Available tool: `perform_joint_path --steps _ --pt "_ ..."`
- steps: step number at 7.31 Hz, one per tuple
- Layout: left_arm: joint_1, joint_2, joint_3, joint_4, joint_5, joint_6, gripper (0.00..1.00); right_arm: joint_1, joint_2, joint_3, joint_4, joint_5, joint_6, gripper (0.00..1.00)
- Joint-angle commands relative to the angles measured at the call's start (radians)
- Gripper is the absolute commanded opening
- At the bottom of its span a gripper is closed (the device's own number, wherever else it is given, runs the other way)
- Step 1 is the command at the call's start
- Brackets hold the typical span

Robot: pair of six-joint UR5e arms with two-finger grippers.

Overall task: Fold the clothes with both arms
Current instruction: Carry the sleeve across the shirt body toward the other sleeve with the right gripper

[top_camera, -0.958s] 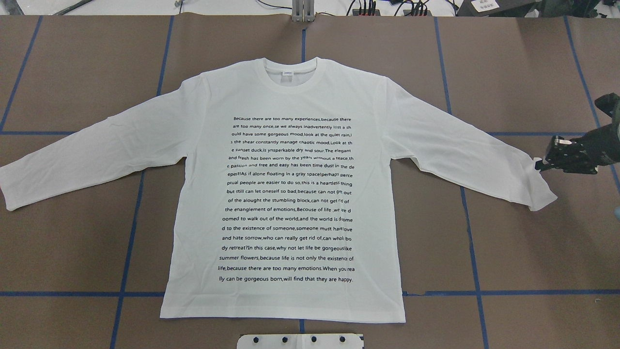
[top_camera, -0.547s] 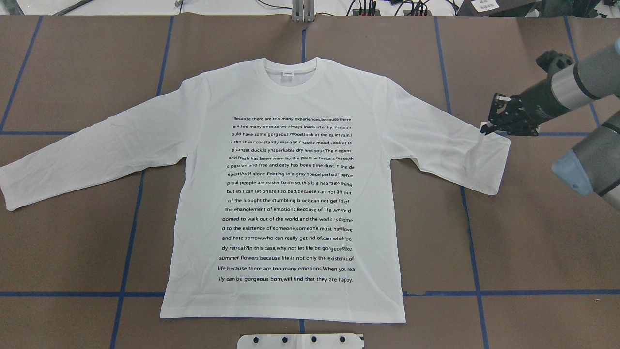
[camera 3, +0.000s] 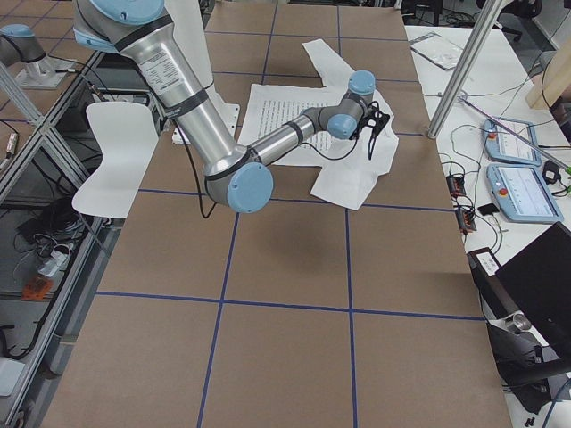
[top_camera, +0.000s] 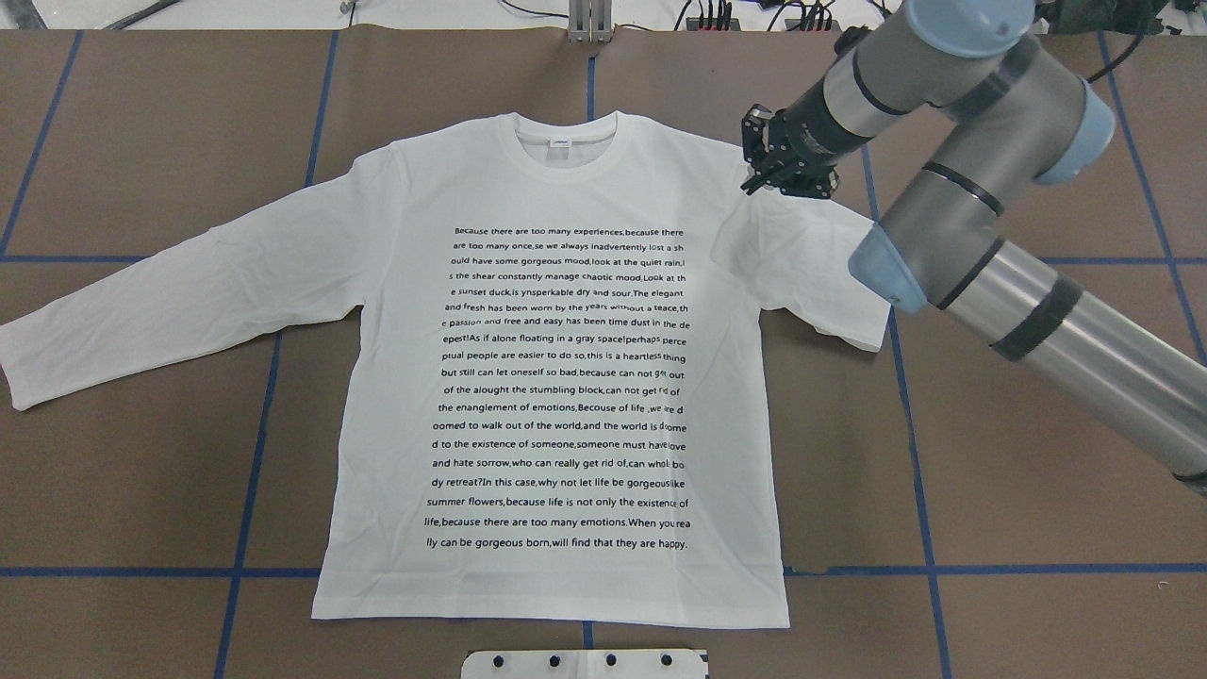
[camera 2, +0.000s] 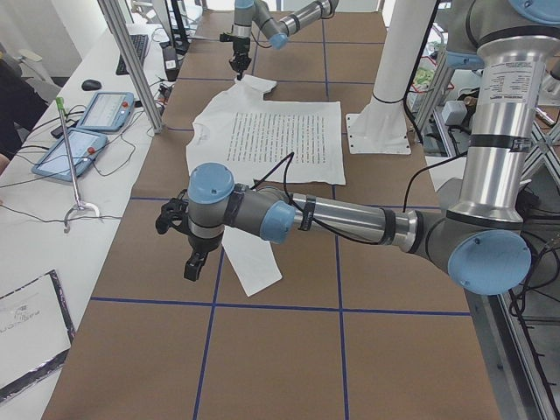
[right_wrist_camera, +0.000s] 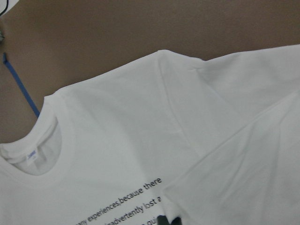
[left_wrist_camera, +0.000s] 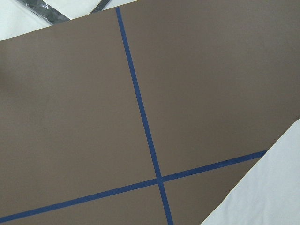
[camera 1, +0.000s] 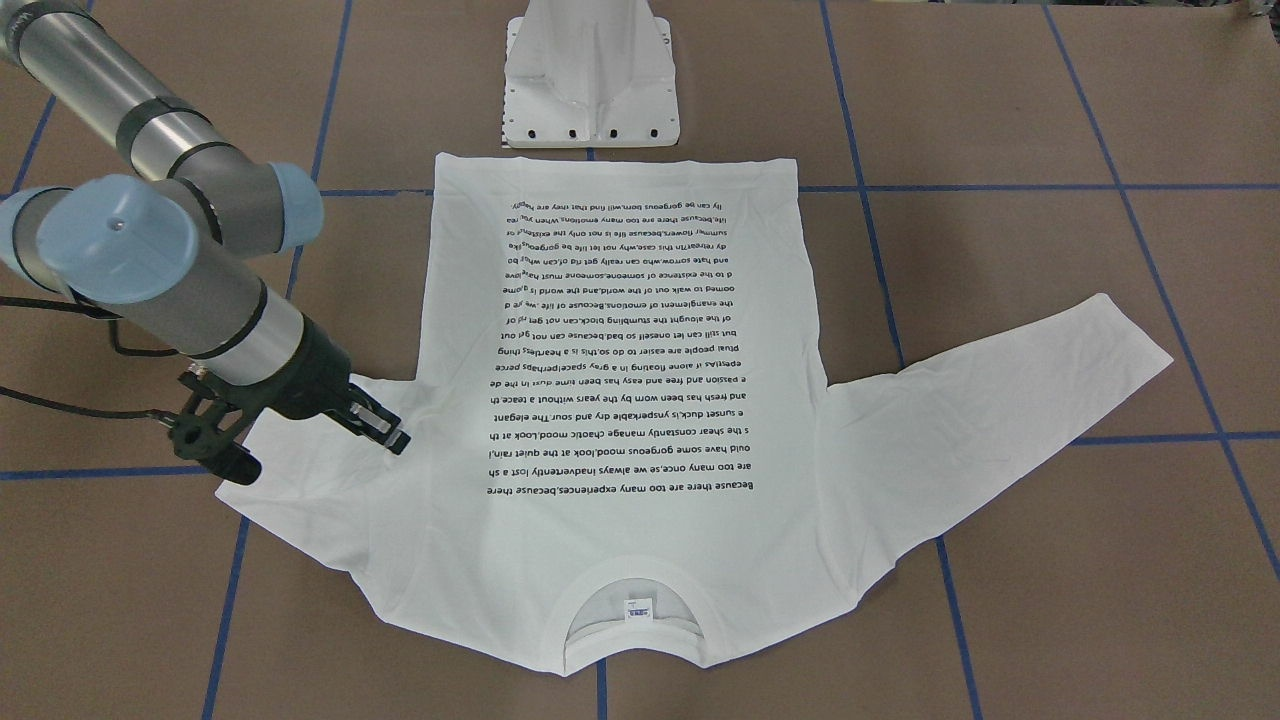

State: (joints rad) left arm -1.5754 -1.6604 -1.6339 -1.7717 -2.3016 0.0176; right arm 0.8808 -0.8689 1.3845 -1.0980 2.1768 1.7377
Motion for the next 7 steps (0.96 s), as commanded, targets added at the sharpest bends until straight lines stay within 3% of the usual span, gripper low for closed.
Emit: perform_joint_path --steps 1,3,5,7 --pt "0.000 0.002 0.000 0.000 0.001 -0.001 0.99 -0.061 0.225 -0.167 -0.002 -0.102 0.072 0.00" --pt "0.000 0.007 -0.001 0.001 -0.001 -0.001 0.99 -0.132 0.393 -0.295 0.006 -0.176 0.072 0.00" --pt "0.000 0.007 -0.001 0.000 -0.001 0.001 0.99 -0.189 0.457 -0.321 0.007 -0.239 0.074 0.00" --pt "0.000 0.007 -0.001 0.000 -0.001 0.001 0.99 -0.230 0.505 -0.434 0.134 -0.302 0.074 0.00"
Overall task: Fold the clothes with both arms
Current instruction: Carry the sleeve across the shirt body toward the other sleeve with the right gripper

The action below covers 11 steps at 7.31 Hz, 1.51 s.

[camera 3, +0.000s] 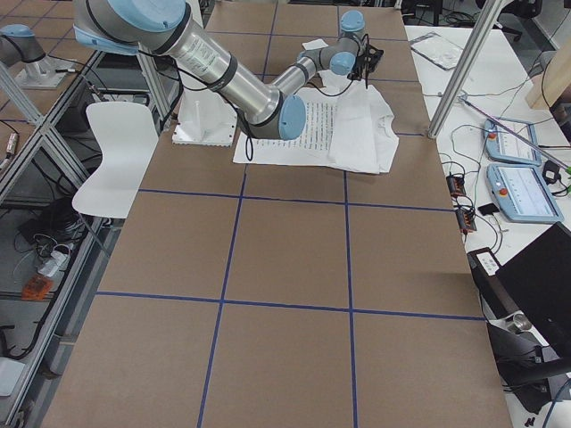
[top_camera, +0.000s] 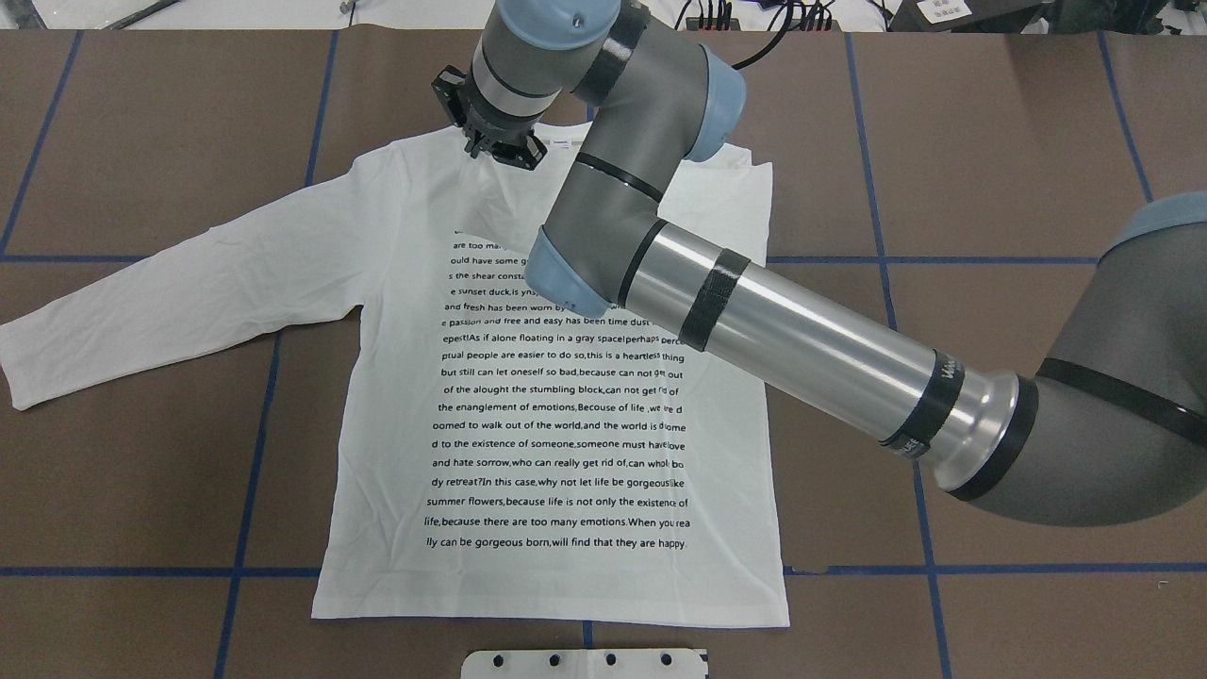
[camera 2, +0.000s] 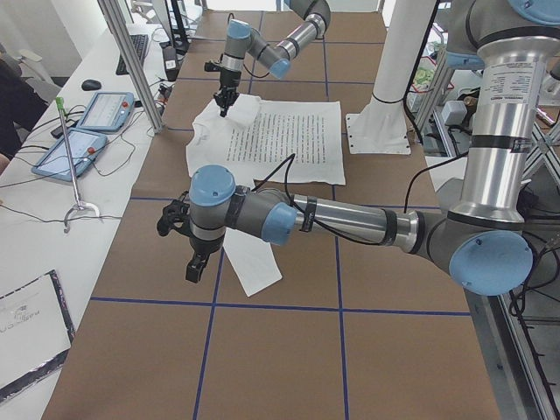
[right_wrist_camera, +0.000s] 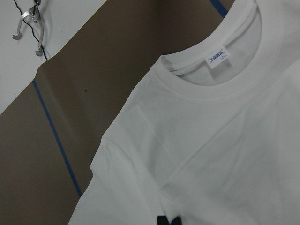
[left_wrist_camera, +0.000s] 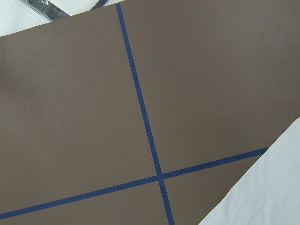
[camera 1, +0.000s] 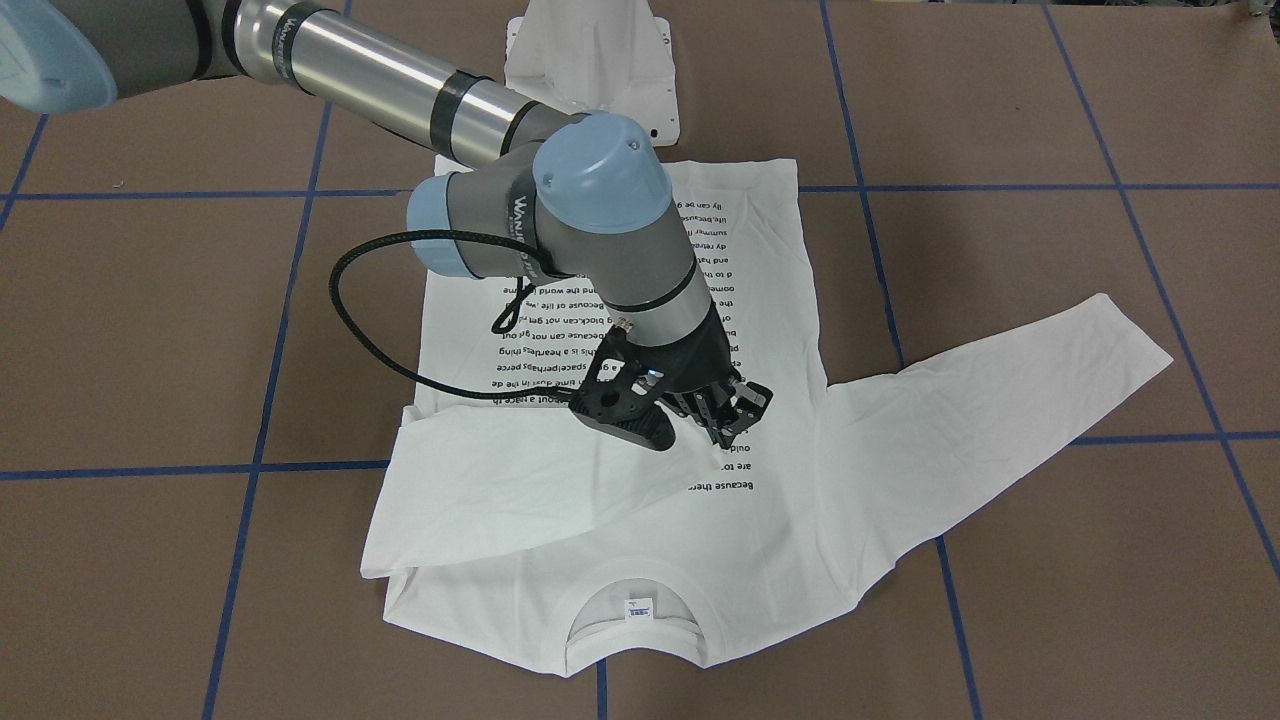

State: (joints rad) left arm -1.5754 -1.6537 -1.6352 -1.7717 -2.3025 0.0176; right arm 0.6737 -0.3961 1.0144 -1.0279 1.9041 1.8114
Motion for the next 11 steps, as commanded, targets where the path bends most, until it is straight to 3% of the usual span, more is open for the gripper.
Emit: perform_joint_path --steps 1,11 --pt "0.000 0.002 0.000 0.000 0.000 0.001 0.99 -0.037 0.052 -0.074 0.066 -0.037 0.000 0.00" --pt "0.000 0.008 -0.005 0.000 0.000 0.001 0.99 -0.137 0.088 -0.114 0.130 -0.155 0.003 0.00"
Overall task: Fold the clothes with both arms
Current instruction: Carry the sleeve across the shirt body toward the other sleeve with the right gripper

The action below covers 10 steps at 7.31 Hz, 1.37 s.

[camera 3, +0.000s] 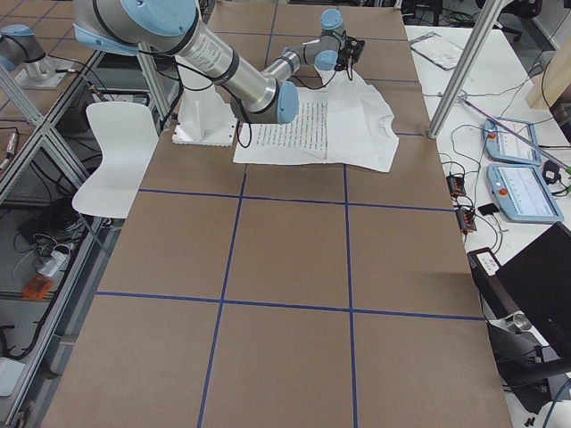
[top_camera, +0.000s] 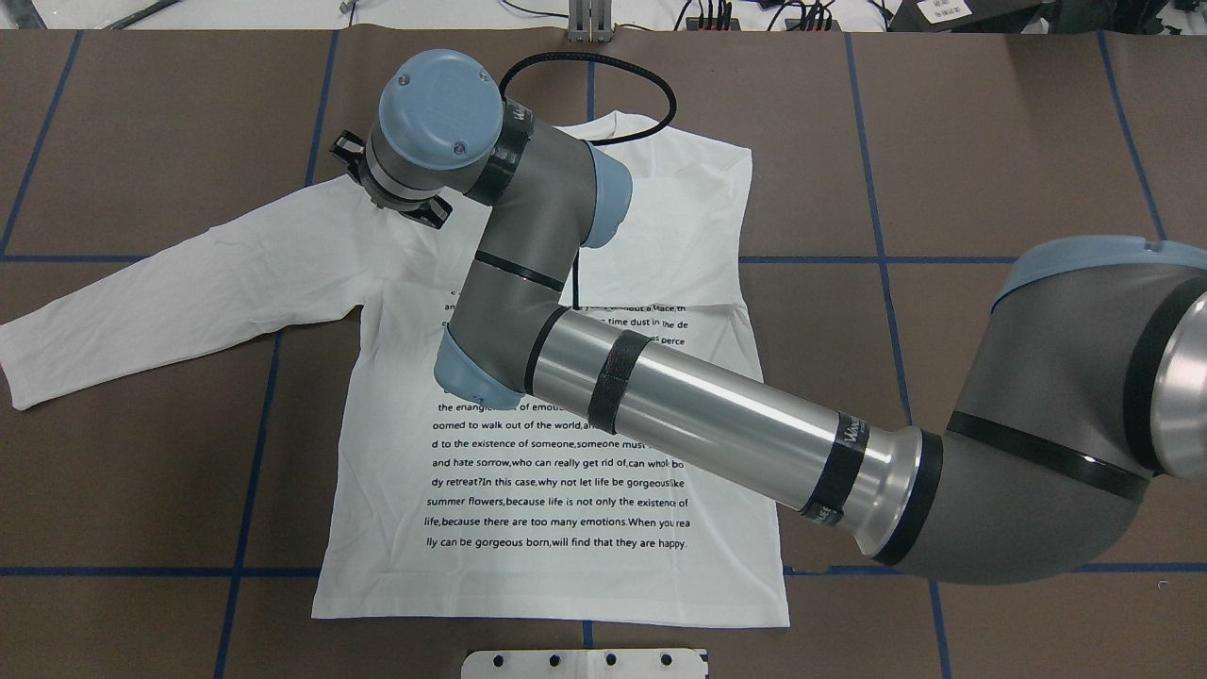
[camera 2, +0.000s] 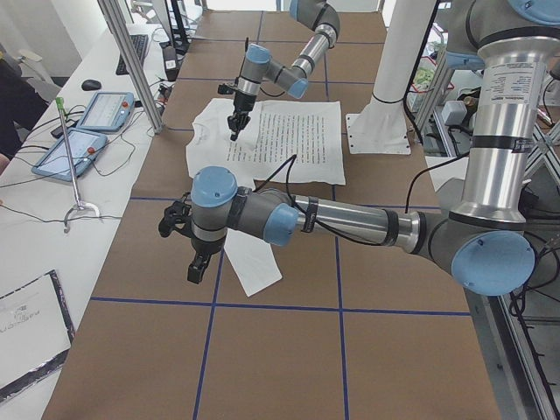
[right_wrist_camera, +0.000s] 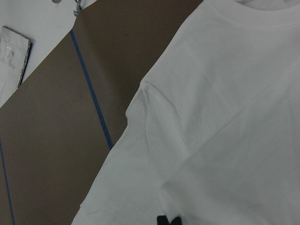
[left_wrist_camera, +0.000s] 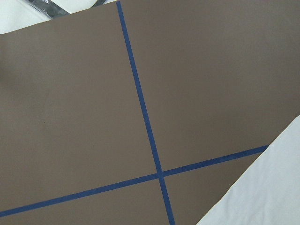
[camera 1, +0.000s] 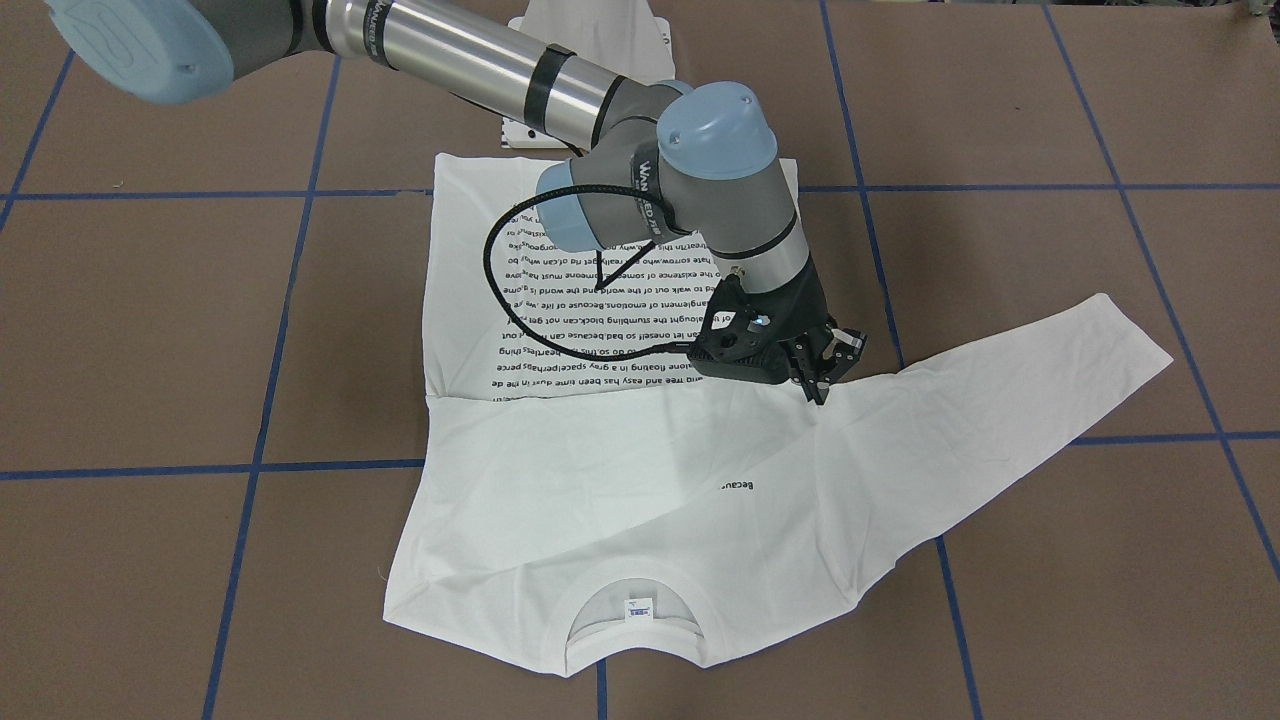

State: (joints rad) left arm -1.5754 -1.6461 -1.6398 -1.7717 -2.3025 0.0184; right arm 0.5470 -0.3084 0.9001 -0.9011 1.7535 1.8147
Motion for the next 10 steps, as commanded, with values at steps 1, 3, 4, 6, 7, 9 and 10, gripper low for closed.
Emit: perform_joint_path --steps 1,3,4,6,7,9,10 --pt "0.000 0.000 0.000 0.000 0.000 -0.002 0.99 -0.013 0.000 0.000 0.002 -0.005 0.000 0.00" --pt "0.000 0.000 0.000 0.000 0.000 0.000 0.99 -0.013 0.000 -0.001 0.002 -0.008 0.000 0.27" --pt "0.000 0.000 0.000 0.000 0.000 -0.002 0.99 -0.013 0.000 -0.003 0.002 -0.021 0.000 0.98" --pt "0.000 0.000 0.000 0.000 -0.002 0.000 0.99 -0.015 0.003 -0.006 0.002 -0.023 0.000 0.99" --pt "0.006 -0.001 0.001 -0.005 -0.014 0.002 0.99 -0.013 0.014 -0.003 -0.001 -0.025 0.015 0.99" --pt "0.081 0.000 0.029 -0.108 -0.015 -0.058 0.99 0.051 -0.013 0.072 -0.074 -0.003 0.092 0.99" --pt "0.125 -0.012 0.081 -0.148 -0.015 -0.171 0.99 0.101 -0.096 0.185 -0.187 0.051 0.078 0.99"
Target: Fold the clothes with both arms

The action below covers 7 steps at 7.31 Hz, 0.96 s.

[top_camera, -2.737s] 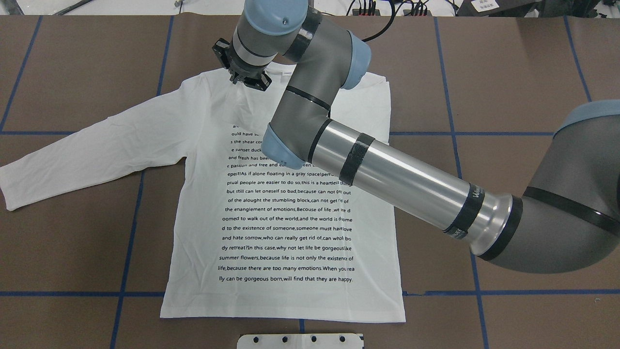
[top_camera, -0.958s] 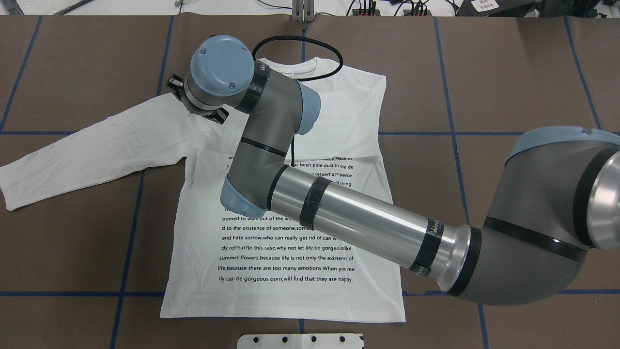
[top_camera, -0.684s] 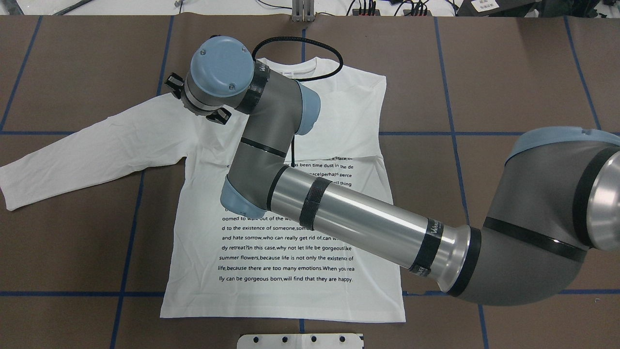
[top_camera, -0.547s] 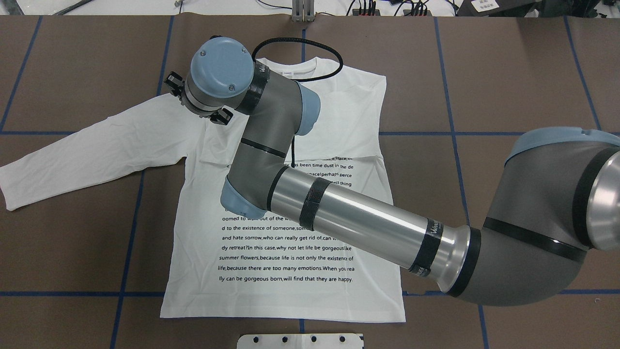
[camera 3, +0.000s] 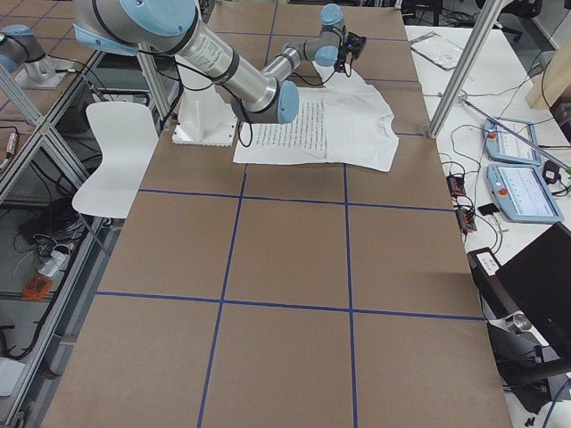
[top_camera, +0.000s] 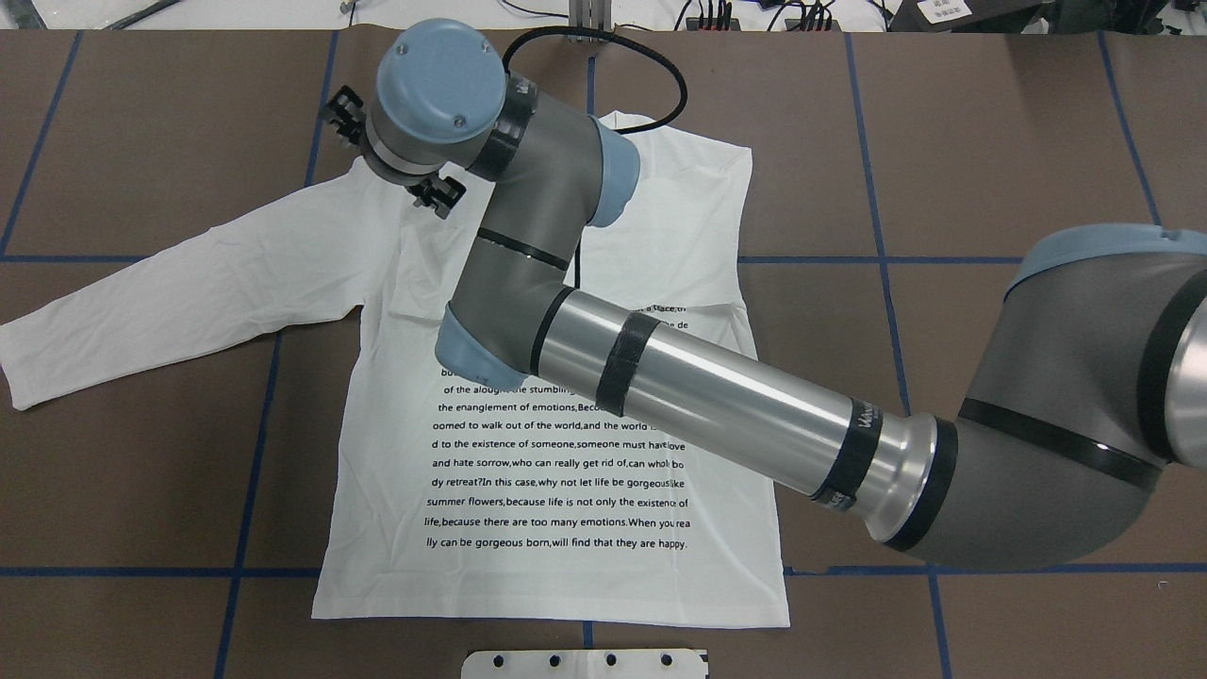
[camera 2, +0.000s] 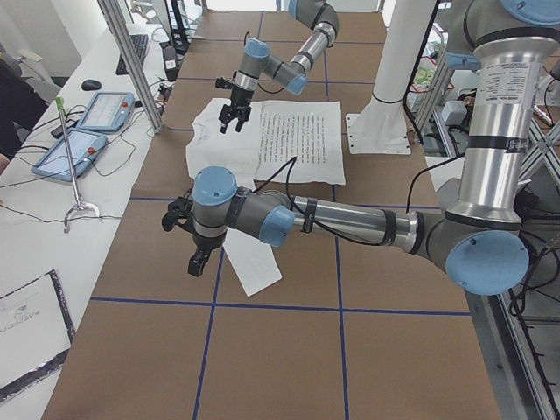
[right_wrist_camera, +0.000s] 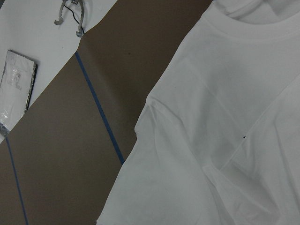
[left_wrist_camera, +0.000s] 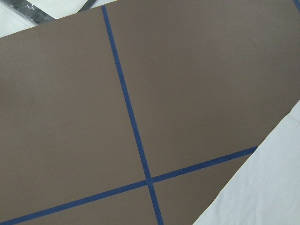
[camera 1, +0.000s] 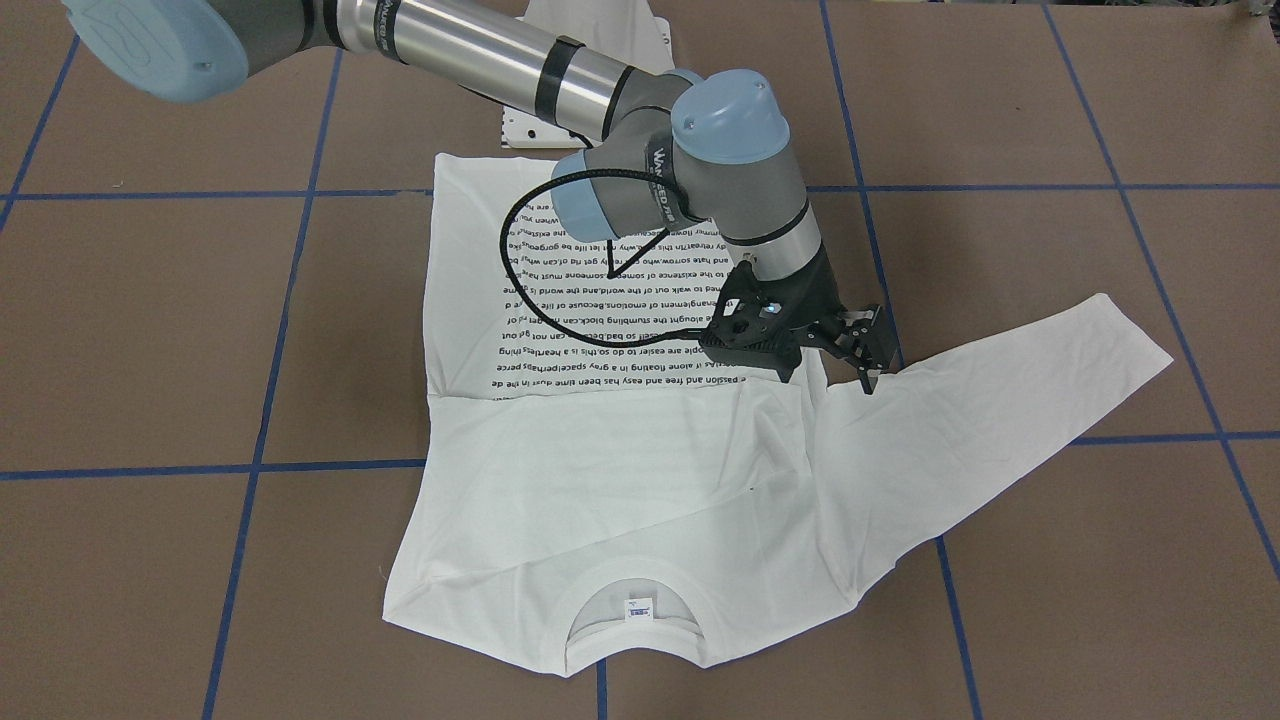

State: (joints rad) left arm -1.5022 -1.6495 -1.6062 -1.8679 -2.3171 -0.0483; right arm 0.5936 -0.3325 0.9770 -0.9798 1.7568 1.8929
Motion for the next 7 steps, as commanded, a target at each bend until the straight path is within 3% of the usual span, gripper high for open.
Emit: perform_joint_path --steps 1,2,4,6,7 --pt "0.072 -0.013 0.134 -0.139 -0.025 -0.183 0.99 0.116 -0.183 0.211 -0.141 0.163 -0.030 0.99" --pt "0.133 -0.013 0.219 -0.219 -0.050 -0.217 0.99 0.153 -0.311 0.329 -0.142 0.209 -0.090 0.99" --pt "0.198 -0.015 0.352 -0.395 -0.053 -0.343 0.97 0.193 -0.492 0.469 -0.140 0.257 -0.179 0.99" --pt "0.238 -0.013 0.393 -0.433 -0.061 -0.375 0.92 0.232 -0.548 0.494 -0.135 0.311 -0.199 0.99" --pt "0.241 -0.003 0.393 -0.436 -0.111 -0.395 0.87 0.230 -0.546 0.494 -0.135 0.310 -0.199 0.99"
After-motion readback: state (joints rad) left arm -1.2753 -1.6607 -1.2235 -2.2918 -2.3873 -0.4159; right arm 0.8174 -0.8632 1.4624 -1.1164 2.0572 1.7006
